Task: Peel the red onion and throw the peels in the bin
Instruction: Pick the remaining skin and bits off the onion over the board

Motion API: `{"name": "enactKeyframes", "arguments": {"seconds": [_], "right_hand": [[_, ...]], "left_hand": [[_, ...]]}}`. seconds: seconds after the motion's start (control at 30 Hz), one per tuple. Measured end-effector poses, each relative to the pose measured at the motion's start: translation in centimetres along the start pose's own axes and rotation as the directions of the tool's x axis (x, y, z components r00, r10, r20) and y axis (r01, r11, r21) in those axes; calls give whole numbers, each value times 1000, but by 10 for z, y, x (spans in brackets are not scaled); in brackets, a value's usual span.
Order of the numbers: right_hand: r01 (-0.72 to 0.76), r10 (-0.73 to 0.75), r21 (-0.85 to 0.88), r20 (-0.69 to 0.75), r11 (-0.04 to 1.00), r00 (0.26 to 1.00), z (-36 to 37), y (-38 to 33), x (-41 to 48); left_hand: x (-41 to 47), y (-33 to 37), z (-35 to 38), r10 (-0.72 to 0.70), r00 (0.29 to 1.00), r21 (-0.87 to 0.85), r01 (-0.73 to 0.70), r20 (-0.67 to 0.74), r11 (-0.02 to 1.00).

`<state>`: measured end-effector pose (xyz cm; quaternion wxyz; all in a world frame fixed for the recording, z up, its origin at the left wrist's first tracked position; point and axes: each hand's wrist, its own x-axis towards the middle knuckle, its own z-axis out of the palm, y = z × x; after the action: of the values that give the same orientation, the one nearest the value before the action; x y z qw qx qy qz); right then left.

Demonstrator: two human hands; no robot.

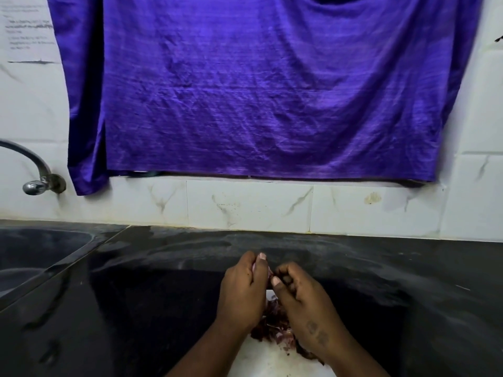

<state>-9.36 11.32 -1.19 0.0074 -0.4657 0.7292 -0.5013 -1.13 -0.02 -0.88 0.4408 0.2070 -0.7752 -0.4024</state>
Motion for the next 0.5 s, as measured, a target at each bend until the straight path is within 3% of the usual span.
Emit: {"name": "enactKeyframes", "arguments": {"seconds": [0.17, 0.3, 0.4, 0.5], "right_hand": [[-21, 25, -70, 54, 997, 998, -8, -4, -1], [-126, 120, 51, 108, 991, 987, -10, -7, 1], [-246, 206, 246, 177, 938, 962, -14, -9, 3], [-276, 222, 371, 181, 887, 958, -18, -10, 5]], "left_hand": [[-1, 0, 1, 68, 997, 110, -70, 25, 991], [-3, 1, 2, 79, 996, 95, -83, 39, 992], [-2, 1, 3, 68, 993, 19, -70, 98, 997], [1, 4, 0, -29, 985, -178, 60, 172, 982]]}}
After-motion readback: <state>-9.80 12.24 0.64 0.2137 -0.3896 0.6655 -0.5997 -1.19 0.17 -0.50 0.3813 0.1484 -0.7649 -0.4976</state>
